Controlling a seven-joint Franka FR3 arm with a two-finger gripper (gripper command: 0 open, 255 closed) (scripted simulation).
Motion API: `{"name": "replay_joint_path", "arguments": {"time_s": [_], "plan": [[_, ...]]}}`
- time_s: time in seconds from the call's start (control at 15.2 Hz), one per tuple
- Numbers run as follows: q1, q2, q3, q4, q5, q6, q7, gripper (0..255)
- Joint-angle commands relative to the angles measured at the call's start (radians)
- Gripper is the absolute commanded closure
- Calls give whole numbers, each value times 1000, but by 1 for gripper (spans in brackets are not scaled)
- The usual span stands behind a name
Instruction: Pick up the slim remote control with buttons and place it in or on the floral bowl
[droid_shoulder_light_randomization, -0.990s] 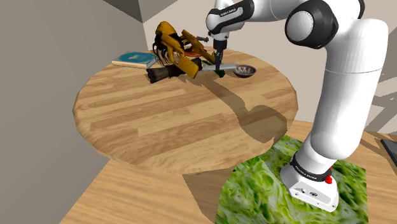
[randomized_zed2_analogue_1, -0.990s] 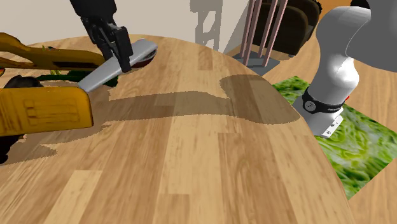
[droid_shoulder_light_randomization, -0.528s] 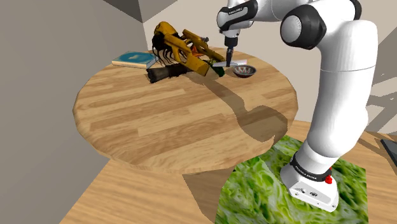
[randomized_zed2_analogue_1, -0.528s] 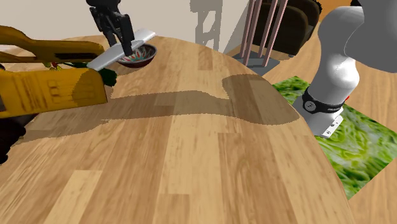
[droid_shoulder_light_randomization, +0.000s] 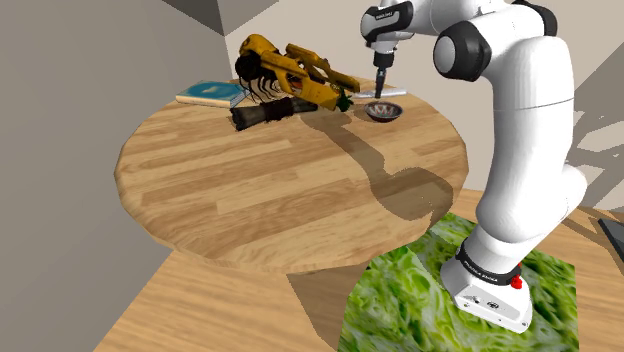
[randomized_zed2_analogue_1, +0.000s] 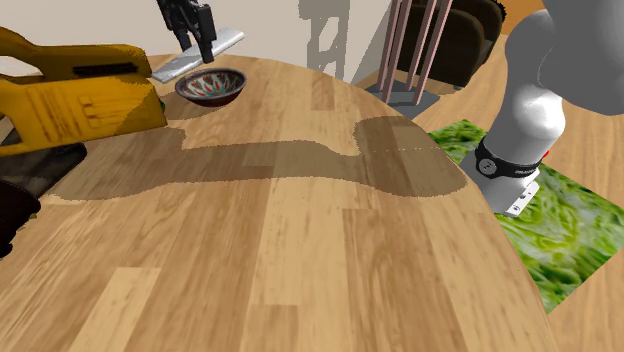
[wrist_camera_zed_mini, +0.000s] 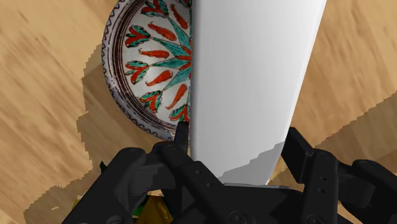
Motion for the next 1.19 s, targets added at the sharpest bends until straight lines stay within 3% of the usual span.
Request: {"name": "replay_joint_path", "arguments": {"time_s": [0.0,0.13,1.12], "plan": [[-44,44,-6,63,16,-19,-40,255],[-82,85,-8,126,29,-43,-72,255],[-72,114,2,-15,43,124,-84,255]]}}
